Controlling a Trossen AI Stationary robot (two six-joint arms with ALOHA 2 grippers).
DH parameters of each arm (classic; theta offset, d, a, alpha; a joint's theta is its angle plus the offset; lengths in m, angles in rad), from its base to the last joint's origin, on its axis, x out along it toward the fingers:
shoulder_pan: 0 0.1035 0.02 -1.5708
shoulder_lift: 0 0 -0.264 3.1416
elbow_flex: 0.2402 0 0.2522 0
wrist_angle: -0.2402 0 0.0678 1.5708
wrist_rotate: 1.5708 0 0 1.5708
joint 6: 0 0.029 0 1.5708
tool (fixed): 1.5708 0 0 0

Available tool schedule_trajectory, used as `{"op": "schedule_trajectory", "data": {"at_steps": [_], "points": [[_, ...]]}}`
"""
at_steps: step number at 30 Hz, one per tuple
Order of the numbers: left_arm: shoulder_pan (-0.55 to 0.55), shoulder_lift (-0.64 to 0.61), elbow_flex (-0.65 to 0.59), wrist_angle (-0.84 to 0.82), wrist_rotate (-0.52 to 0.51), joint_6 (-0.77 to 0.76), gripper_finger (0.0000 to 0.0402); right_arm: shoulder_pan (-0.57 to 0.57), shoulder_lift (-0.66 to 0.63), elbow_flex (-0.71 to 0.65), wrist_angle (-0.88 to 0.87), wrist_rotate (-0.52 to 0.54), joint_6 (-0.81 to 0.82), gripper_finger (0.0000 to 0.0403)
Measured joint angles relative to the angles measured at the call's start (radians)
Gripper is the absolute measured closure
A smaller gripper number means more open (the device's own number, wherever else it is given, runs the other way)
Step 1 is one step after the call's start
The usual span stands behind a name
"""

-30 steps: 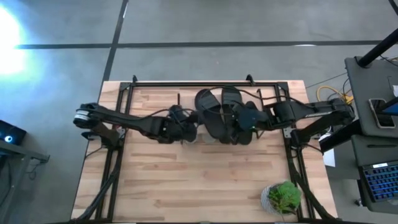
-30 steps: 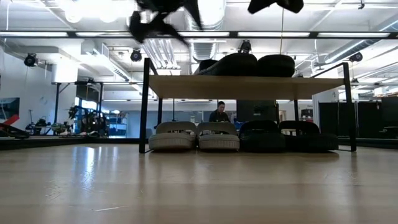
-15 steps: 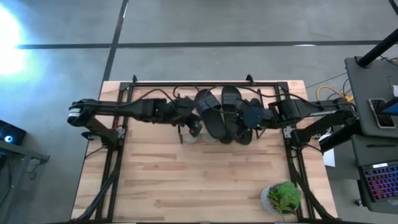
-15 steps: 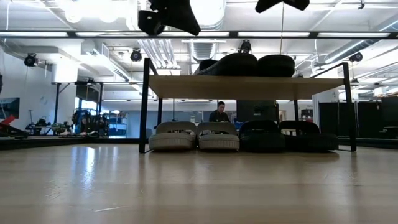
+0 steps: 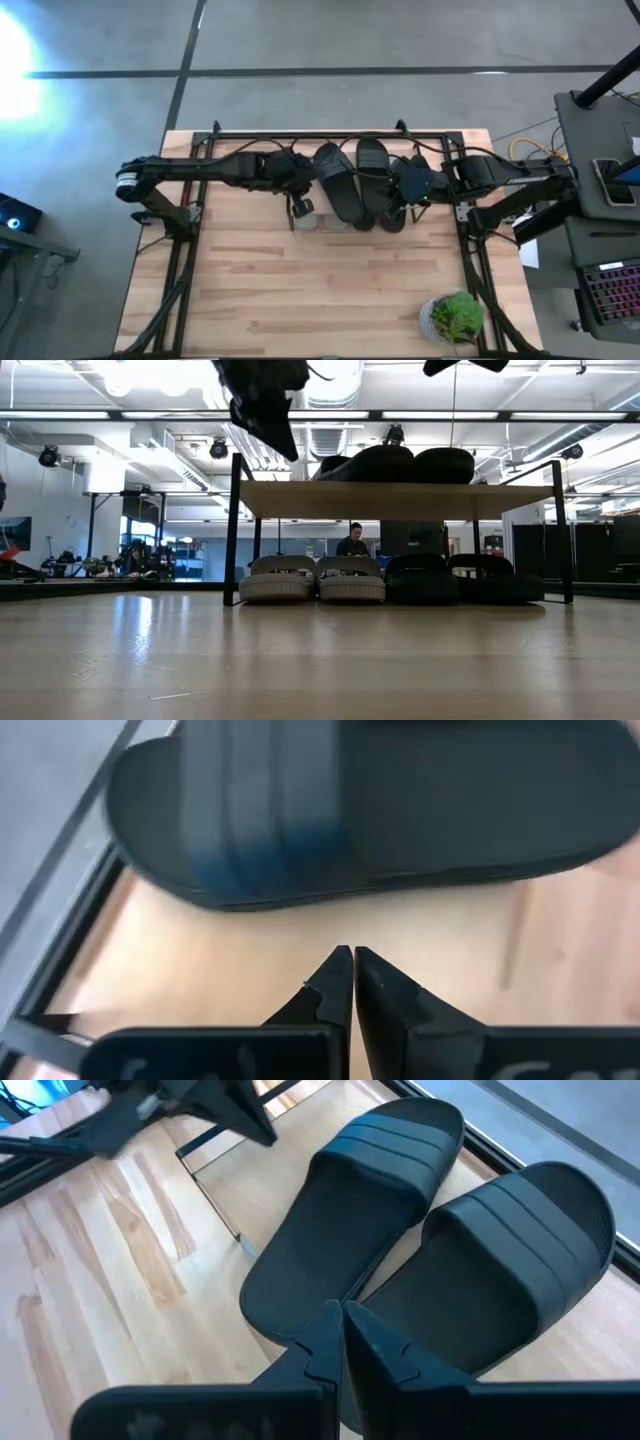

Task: Pick and place slides into the shelf
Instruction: Put the black slipper on the shelf

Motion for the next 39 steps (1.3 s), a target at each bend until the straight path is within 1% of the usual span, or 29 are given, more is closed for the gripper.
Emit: {"op": "schedule_trajectory", "data": {"at_steps": [4,9,12,19,25,28,32,36,39], "points": [[0.042,0.018,-0.002,0.022,0.007,0.031,0.0401,0.0,-0.003,0.0,-0.001,0.007,0.0,0.0394],[0.103,0.016,-0.013,0.057,0.091,0.03,0.0401,0.0,-0.014,0.0,-0.004,0.014,0.007,0.0394],[0.127,0.016,-0.038,0.091,0.103,0.029,0.0401,0.0,-0.037,0.0,-0.007,0.048,0.023,0.0394],[0.155,0.016,-0.105,0.22,0.15,0.029,0.0402,0.0,-0.086,0.0,-0.019,0.106,0.054,0.0394],[0.179,0.045,-0.116,0.263,0.164,0.03,0.0402,0.0,-0.092,0.0,-0.026,0.106,0.054,0.0394],[0.195,0.067,-0.116,0.318,0.179,0.034,0.0402,0.0,-0.083,0.0,-0.039,0.107,0.054,0.0394],[0.219,0.078,-0.116,0.343,0.184,0.06,0.0402,0.0,-0.076,0.0,-0.111,0.106,0.09,0.0394],[0.25,0.081,-0.107,0.333,0.181,0.09,0.0401,0.0,-0.07,-0.002,-0.236,0.11,0.151,0.0394],[0.27,0.081,-0.091,0.34,0.192,0.093,0.0401,0.0,-0.068,-0.006,-0.335,0.148,0.211,0.0394]]}}
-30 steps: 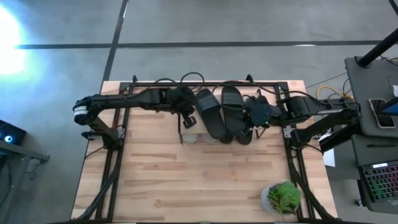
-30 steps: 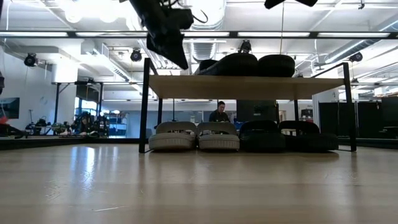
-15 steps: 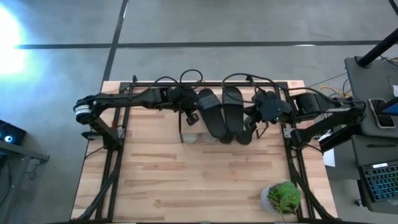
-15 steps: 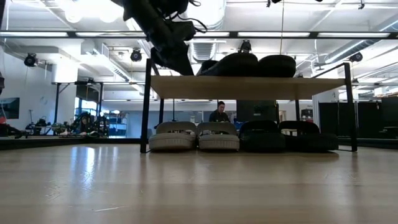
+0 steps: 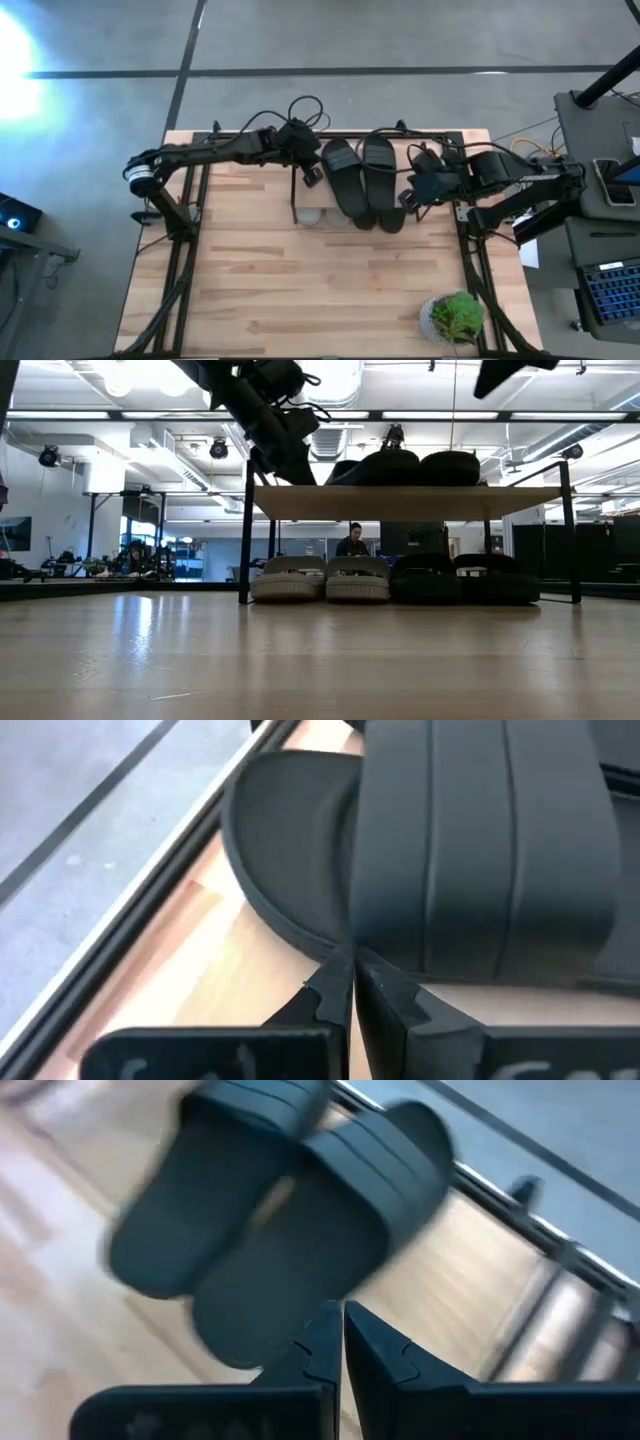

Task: Pick and place slides into the shelf
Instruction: Put the black slipper on the shelf

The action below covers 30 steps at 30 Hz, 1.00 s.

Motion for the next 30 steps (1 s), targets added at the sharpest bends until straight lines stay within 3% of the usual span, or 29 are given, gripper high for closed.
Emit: {"op": "schedule_trajectory", "data": {"at_steps": [6,11,18,25,30], "points": [[0.018,0.0,0.012,0.024,0.009,0.041,0.0401,-0.013,-0.001,-0.007,-0.059,0.009,0.055,0.0394],[0.03,0.0,0.012,-0.007,0.089,0.064,0.0401,-0.069,-0.001,-0.007,-0.076,-0.021,0.026,0.0394],[0.024,-0.011,0.15,-0.262,0.13,0.373,0.0401,-0.121,0.0,-0.007,-0.084,-0.043,-0.063,0.0394],[0.048,0.0,0.237,-0.292,0.106,0.504,0.0401,-0.261,0.022,-0.008,-0.073,-0.094,-0.089,0.0394],[0.061,0.046,0.233,-0.307,0.111,0.493,0.0401,-0.352,0.056,-0.008,-0.052,-0.165,-0.1,0.0394]]}}
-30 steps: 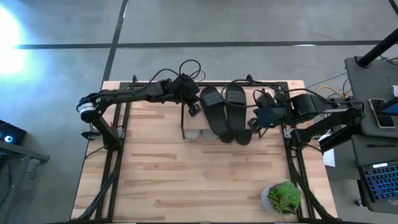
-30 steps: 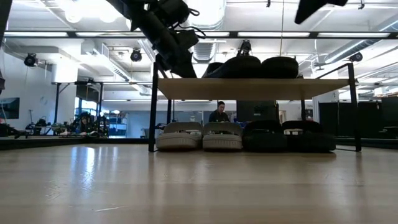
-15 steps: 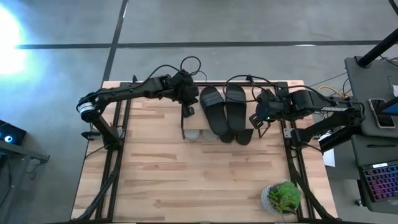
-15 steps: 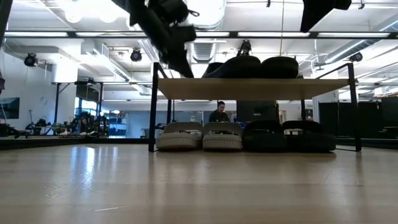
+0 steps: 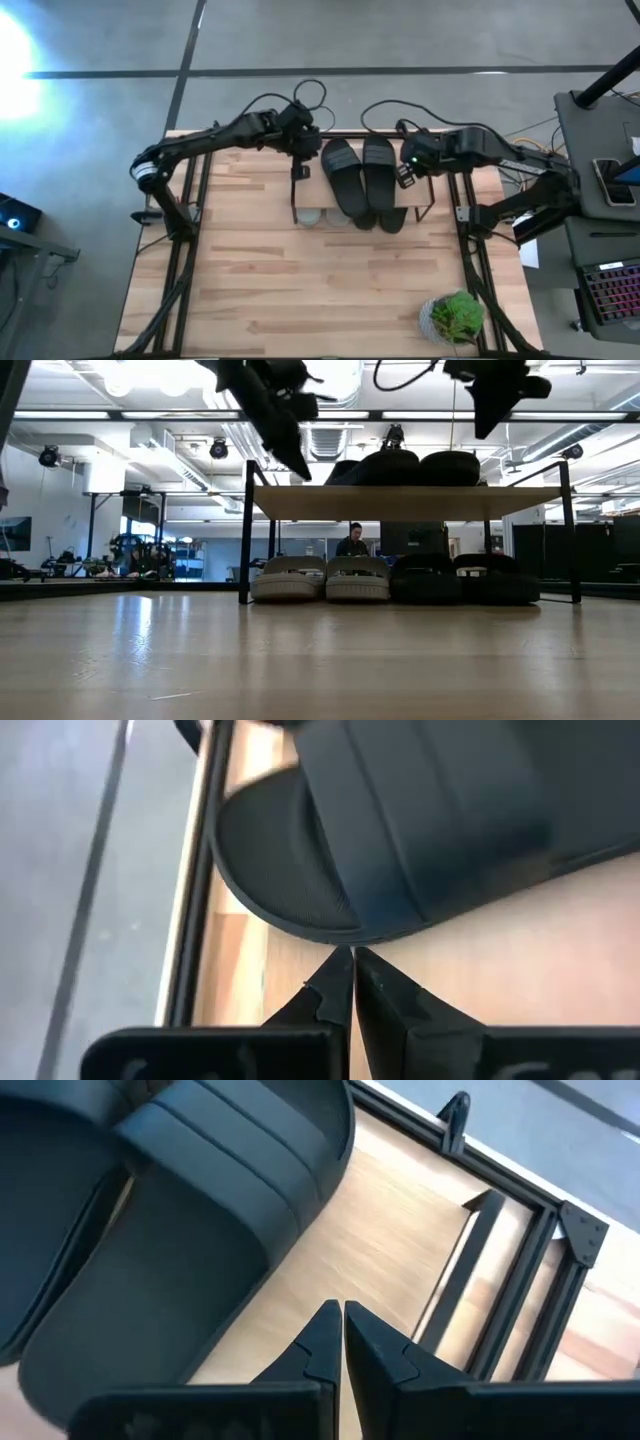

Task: Pick and place slides into the shelf
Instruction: Put the black slipper on the shelf

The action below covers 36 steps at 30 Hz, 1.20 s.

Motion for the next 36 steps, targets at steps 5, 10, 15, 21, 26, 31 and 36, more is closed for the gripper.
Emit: {"op": "schedule_trajectory", "data": {"at_steps": [5,10,15,21,26,31,36], "points": [[0.0,0.062,0.013,-0.025,0.016,-0.008,0.0401,-0.053,0.041,0.0,0.007,-0.016,-0.004,0.0394],[0.0,0.09,0.03,-0.035,0.076,-0.051,0.0401,-0.103,0.072,0.0,-0.011,-0.018,-0.009,0.0394],[0.003,0.112,0.045,-0.033,0.071,-0.04,0.0401,-0.136,0.078,0.0,-0.012,-0.013,-0.026,0.0394],[0.004,0.151,0.091,0.047,0.067,-0.026,0.0401,-0.139,0.075,0.0,-0.013,-0.012,-0.027,0.0394],[0.004,0.187,0.129,0.032,0.058,-0.026,0.0401,-0.148,0.091,-0.003,-0.016,-0.066,-0.084,0.0394],[0.005,0.174,0.15,-0.028,0.014,-0.026,0.0401,-0.19,0.116,-0.02,-0.031,-0.133,-0.161,0.0394],[0.005,0.14,0.162,-0.119,0.008,-0.034,0.0402,-0.232,0.142,-0.054,-0.009,-0.181,-0.226,0.0394]]}}
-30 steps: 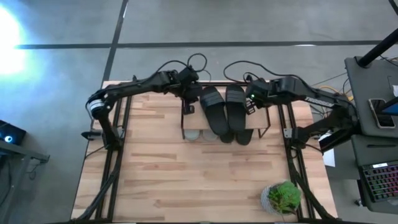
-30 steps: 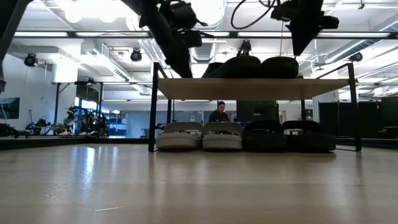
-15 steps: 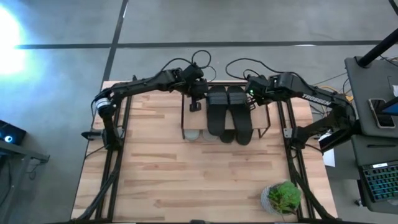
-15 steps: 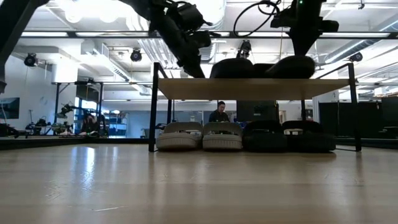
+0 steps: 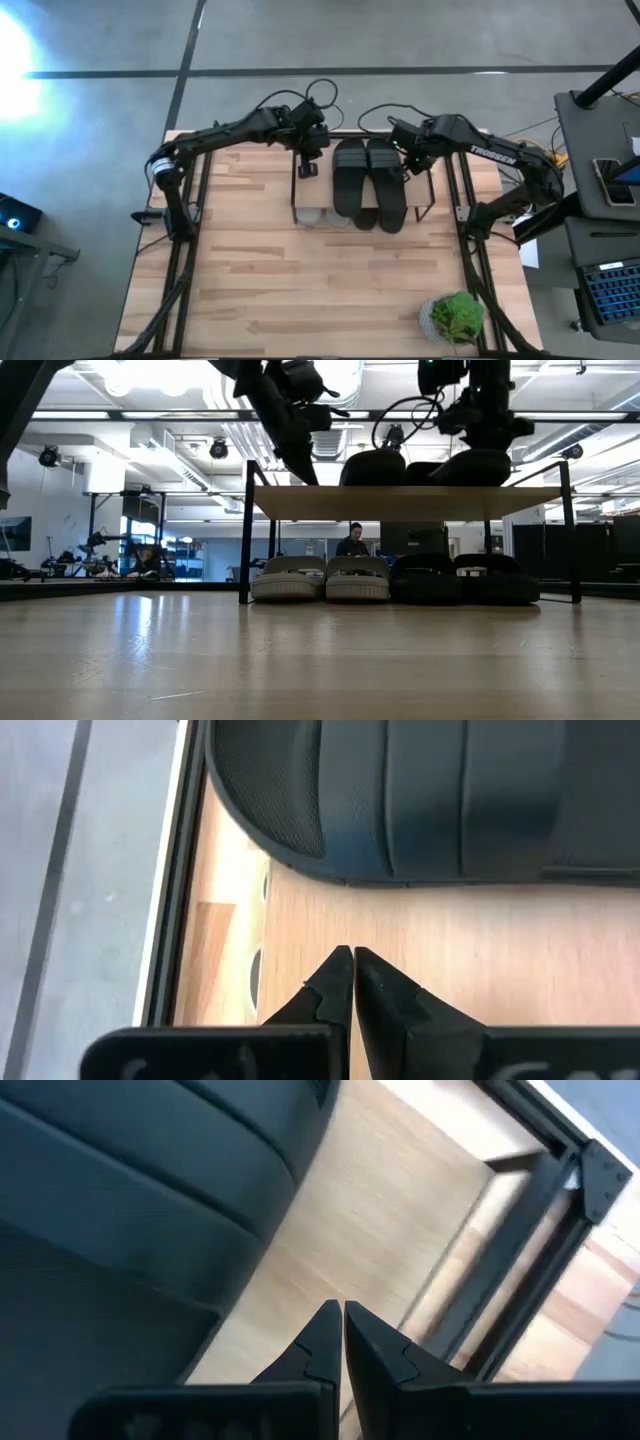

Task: Pick and place slides into the shelf
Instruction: Put the black slipper on the shelf

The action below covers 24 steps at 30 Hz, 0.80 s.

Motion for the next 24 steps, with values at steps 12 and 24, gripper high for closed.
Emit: {"op": "schedule_trajectory", "data": {"at_steps": [12,24], "points": [[-0.001,-0.024,-0.011,-0.054,-0.008,-0.081,0.0402,0.001,-0.001,-0.073,0.177,-0.074,-0.118,0.0394],[-0.003,-0.025,-0.039,-0.055,-0.007,-0.123,0.0402,0.002,0.0,-0.075,0.243,-0.132,-0.14,0.0394]]}}
